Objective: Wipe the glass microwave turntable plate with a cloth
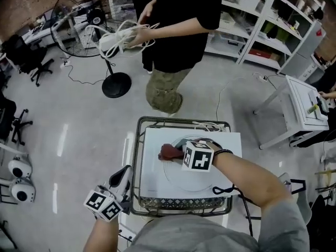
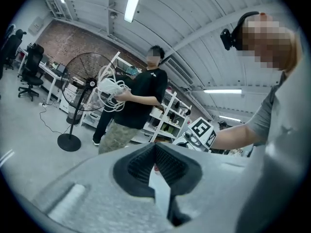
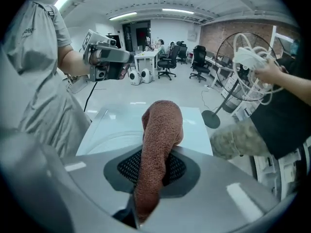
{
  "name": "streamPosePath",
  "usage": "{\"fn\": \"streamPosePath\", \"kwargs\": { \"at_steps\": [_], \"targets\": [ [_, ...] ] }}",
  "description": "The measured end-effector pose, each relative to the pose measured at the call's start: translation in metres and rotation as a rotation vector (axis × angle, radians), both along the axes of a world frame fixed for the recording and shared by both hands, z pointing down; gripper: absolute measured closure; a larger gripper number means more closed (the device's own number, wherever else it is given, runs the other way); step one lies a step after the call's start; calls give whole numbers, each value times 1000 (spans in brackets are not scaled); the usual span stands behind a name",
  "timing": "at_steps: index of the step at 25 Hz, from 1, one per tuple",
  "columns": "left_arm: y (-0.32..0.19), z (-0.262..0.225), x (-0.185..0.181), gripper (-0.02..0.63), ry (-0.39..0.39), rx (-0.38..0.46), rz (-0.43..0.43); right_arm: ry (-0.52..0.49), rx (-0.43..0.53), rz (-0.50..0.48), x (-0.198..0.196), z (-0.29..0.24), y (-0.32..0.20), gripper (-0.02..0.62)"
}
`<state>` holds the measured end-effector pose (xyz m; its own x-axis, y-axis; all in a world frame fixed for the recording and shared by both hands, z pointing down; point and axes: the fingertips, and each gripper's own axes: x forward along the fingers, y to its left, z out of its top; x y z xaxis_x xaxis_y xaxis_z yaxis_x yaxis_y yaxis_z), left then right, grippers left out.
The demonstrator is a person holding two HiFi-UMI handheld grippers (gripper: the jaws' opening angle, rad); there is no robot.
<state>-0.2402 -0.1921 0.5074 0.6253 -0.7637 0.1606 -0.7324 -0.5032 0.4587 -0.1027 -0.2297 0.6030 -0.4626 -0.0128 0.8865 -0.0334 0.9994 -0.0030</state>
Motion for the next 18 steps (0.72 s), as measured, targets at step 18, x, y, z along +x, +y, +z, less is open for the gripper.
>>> {"fn": "streamPosePath", "kwargs": {
  "at_steps": [18],
  "targets": [
    [-16,-15,138,606,15,34,155,95,-5,237,218,7,15,531]
  ]
}}
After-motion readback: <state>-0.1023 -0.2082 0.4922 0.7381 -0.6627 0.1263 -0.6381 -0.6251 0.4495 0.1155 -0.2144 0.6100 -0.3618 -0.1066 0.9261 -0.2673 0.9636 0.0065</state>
